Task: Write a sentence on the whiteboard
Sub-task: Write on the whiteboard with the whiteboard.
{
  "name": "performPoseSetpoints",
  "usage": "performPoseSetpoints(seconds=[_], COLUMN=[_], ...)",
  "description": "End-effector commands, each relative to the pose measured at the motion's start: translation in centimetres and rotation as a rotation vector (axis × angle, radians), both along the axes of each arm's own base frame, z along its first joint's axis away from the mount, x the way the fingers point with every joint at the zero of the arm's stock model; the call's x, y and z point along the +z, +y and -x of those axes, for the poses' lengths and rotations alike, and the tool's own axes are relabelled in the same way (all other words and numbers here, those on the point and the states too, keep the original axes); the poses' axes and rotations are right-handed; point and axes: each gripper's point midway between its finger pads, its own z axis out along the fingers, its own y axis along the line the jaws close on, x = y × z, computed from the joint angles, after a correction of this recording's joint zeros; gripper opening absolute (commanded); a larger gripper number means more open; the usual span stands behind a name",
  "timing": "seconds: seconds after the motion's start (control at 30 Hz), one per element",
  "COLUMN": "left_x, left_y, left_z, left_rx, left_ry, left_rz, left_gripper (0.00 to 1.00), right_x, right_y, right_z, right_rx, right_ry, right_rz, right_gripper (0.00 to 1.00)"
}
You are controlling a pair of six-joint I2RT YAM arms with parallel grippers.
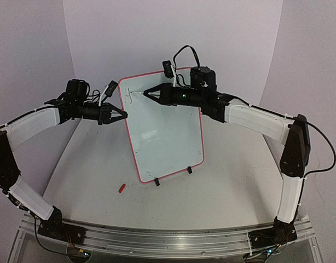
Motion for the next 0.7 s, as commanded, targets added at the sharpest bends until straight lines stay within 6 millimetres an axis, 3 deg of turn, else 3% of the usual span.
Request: performPoseSetpoints(seconds=[0.0,0.67], left_x=[-3.4,-3.5], left_y=[-0.7,-0.7], left_z=[0.9,0.9], left_rx=[-0.016,-0.013], left_ry=[0.055,0.054], left_rz=[-0.101,-0.106], left_gripper=[0.00,0.00], right_x=[1.8,1.4], right_y=[-0.1,-2.5], right_z=[-0.3,-0.2], right_rx=[-0.011,-0.104], right_ry=[-0.027,-0.038], right_rz=[-0.039,-0.015], right_gripper=[0.00,0.00])
